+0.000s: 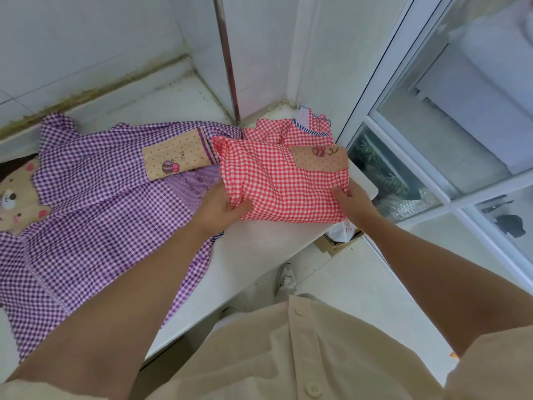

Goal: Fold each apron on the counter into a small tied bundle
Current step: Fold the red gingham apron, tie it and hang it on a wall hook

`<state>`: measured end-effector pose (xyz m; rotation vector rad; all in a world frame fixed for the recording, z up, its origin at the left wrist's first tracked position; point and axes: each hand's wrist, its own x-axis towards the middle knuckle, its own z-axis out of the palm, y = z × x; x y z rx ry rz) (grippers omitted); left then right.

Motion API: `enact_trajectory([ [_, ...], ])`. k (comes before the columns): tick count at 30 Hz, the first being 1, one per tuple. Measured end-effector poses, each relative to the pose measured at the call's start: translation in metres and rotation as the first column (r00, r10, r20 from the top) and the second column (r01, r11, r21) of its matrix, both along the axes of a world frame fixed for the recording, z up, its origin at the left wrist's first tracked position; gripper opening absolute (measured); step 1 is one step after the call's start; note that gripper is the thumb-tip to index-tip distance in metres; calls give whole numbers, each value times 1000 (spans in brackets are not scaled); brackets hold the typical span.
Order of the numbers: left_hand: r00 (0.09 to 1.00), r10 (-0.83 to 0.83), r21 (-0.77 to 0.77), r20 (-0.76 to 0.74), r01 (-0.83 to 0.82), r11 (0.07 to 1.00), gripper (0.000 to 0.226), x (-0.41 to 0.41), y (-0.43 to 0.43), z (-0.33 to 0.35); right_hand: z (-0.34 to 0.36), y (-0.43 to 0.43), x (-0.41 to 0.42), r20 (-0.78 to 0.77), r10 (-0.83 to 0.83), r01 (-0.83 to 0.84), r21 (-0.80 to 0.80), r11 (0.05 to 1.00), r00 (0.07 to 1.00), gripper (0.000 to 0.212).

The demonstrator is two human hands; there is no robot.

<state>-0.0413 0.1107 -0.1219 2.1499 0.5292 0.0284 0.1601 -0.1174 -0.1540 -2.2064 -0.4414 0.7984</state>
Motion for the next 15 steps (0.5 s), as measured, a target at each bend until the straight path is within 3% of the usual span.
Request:
enact_trajectory([
  [3, 992, -94, -45, -90, 90, 995, 52, 6, -12, -4, -3, 3, 5, 23, 37, -37, -21, 999, 999, 43],
  [6, 982, -121, 18, -148, 124, 992, 53, 5, -20, -12, -10, 5, 9, 40, 55, -53, -44, 998, 998, 52],
  [10, 986, -16, 37, -169, 23, 999, 46, -8, -28, -23, -14, 12, 7, 66, 109, -107, -31, 994, 992, 47],
  [15, 982, 138, -56, -126, -146, 988, 45, -37, -47, -26, -17, 18, -4, 116, 190, -192, 1, 981, 975, 33],
])
